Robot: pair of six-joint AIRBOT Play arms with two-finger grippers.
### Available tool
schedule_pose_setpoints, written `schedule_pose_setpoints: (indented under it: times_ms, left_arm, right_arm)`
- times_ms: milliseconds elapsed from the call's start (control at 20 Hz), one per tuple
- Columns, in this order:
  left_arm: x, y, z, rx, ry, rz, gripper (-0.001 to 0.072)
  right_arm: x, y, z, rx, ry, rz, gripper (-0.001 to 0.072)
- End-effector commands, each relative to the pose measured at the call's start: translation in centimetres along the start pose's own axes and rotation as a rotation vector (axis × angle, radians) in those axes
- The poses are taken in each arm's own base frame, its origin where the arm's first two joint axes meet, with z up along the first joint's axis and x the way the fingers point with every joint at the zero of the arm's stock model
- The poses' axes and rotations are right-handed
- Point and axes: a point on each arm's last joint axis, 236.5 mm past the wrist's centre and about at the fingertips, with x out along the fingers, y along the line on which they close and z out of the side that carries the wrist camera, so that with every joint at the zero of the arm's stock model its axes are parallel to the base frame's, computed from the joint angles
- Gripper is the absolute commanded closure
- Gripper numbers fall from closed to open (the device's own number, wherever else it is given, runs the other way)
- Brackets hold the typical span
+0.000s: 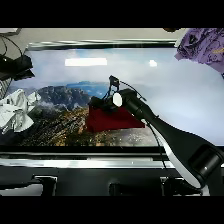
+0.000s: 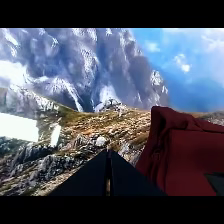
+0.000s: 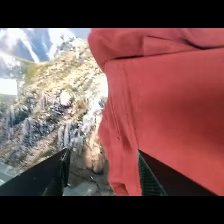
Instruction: Fold the clothes and pants, and hang the long-sleeved shirts on hangers.
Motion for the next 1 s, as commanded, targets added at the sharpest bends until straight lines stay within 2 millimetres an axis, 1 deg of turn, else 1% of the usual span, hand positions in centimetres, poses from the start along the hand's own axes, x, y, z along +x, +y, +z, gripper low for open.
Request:
schedule_pose_setpoints:
  times_ms: [0,100,150,200,250,300,350,400,450,500,550,600,650,700,800,900,950]
  left_arm:
    - [0.3,0.1,0.0,-0.001,0.005,0.004,0.0692]
    - [0.5,0.2,-0.1,-0.002,0.010,0.005,0.0692]
    - [0.6,0.2,-0.1,-0.002,0.011,0.005,0.0692]
    - [0.6,0.2,-0.1,-0.003,0.012,0.006,0.0692]
    - [0.6,0.2,-0.1,-0.002,0.012,0.006,0.0692]
    - [0.6,0.2,-0.1,-0.002,0.012,0.006,0.0692]
    - [0.6,0.2,-0.1,-0.002,0.012,0.006,0.0692]
    - [0.6,0.2,-0.1,-0.002,0.012,0.006,0.0692]
    - [0.6,0.2,-0.1,-0.002,0.012,0.006,0.0692]
    - [0.6,0.2,-0.1,-0.002,0.012,0.006,0.0692]
    - [0.6,0.2,-0.1,-0.002,0.012,0.006,0.0692]
    - [0.6,0.2,-0.1,-0.002,0.012,0.006,0.0692]
    - [0.6,0.2,-0.1,-0.002,0.012,0.006,0.0692]
    - [0.6,0.2,-0.1,-0.002,0.012,0.006,0.0692]
    - [0.6,0.2,-0.1,-0.002,0.012,0.006,0.0692]
    - [0.6,0.2,-0.1,-0.002,0.013,0.006,0.0692]
    - [0.6,0.2,-0.1,-0.003,0.013,0.006,0.0692]
  right_arm:
    - [-2.3,-0.4,1.9,0.028,-0.025,0.016,0.0224]
    - [-5.3,-2.7,3.8,0.034,-0.020,-0.006,0.0214]
    - [-7.1,-4.3,5.1,0.027,-0.019,-0.013,0.0178]
    - [-9.1,-6.0,6.4,0.016,-0.024,-0.018,0.0164]
    - [-11.5,-8.1,7.8,0.008,-0.033,-0.026,0.0164]
    - [-13.7,-10.5,9.1,0.001,-0.046,-0.038,0.0164]
    - [-16.0,-13.4,10.4,-0.002,-0.058,-0.056,0.0164]
    - [-17.9,-16.3,11.2,-0.002,-0.060,-0.075,0.0164]
    - [-19.4,-19.5,11.6,0.015,-0.059,-0.087,0.0167]
    - [-20.2,-22.2,11.7,0.046,-0.058,-0.083,0.0167]
    - [-20.5,-24.5,11.1,0.073,-0.049,-0.057,0.0167]
    - [-20.2,-26.1,10.3,0.097,-0.035,-0.007,0.0167]
    - [-19.6,-27.0,9.5,0.134,-0.026,0.052,0.0167]
    - [-18.6,-27.7,8.9,0.170,-0.024,0.108,0.0167]
    - [-15.6,-28.5,6.8,0.207,0.037,0.178,0.0167]
    - [-12.3,-28.7,4.9,0.215,0.111,0.211,0.0169]
    - [-10.9,-28.7,4.4,0.204,0.137,0.211,0.0173]
